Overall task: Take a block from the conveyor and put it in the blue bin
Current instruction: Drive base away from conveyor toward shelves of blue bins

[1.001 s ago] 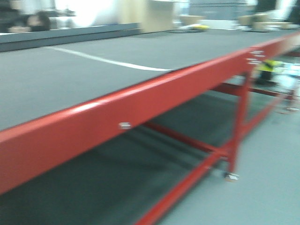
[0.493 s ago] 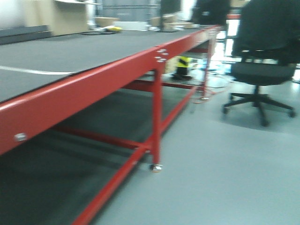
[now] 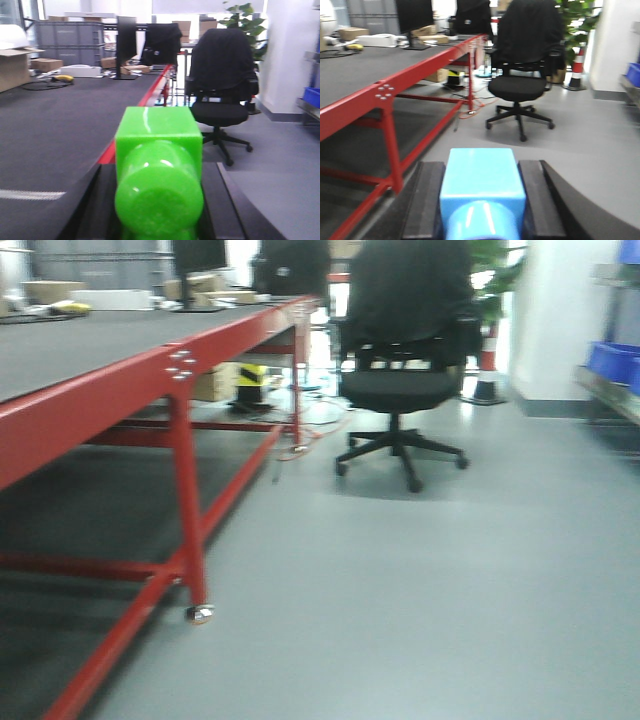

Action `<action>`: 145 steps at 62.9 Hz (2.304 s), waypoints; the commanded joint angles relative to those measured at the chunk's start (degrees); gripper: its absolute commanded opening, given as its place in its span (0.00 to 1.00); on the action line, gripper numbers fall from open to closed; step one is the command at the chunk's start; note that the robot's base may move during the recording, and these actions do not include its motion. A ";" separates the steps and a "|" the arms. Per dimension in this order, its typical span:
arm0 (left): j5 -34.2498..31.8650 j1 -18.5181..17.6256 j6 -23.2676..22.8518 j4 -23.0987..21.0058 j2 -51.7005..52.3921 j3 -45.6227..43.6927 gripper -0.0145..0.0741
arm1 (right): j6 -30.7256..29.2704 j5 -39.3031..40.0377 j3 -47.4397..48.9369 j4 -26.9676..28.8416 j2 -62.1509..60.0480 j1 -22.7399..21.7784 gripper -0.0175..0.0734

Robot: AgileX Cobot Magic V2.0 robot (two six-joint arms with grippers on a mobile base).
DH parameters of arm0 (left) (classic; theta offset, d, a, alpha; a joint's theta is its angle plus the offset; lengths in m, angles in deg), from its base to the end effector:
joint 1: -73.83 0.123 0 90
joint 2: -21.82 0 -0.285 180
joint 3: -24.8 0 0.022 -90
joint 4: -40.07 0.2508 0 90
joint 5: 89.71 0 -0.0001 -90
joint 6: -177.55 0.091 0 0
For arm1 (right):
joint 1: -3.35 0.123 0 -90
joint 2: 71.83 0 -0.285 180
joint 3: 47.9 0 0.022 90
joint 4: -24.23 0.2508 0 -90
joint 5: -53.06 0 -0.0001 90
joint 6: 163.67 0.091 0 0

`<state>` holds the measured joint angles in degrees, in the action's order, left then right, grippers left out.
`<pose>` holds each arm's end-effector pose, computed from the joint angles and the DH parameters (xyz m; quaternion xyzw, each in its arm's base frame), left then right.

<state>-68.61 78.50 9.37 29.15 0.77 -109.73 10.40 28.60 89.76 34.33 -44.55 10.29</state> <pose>0.0463 -0.0025 0.3497 0.0063 0.6901 0.0162 0.7235 0.0634 0.0144 0.3556 -0.0481 0.7282 0.0873 0.6781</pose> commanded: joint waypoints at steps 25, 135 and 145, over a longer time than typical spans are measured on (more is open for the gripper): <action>-1.04 0.27 0.02 -0.57 0.24 -0.01 0.04 | -0.06 0.92 0.53 -0.29 -0.09 0.11 0.01; -1.04 0.27 0.02 -0.57 0.24 -0.01 0.04 | -0.06 0.92 0.53 -0.29 -0.09 0.11 0.01; -1.04 0.27 0.02 -0.57 0.24 -0.01 0.04 | -0.06 0.92 0.53 -0.29 -0.09 0.11 0.01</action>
<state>-68.61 78.50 9.37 29.15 0.77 -109.73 10.40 28.60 89.76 34.33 -44.58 10.29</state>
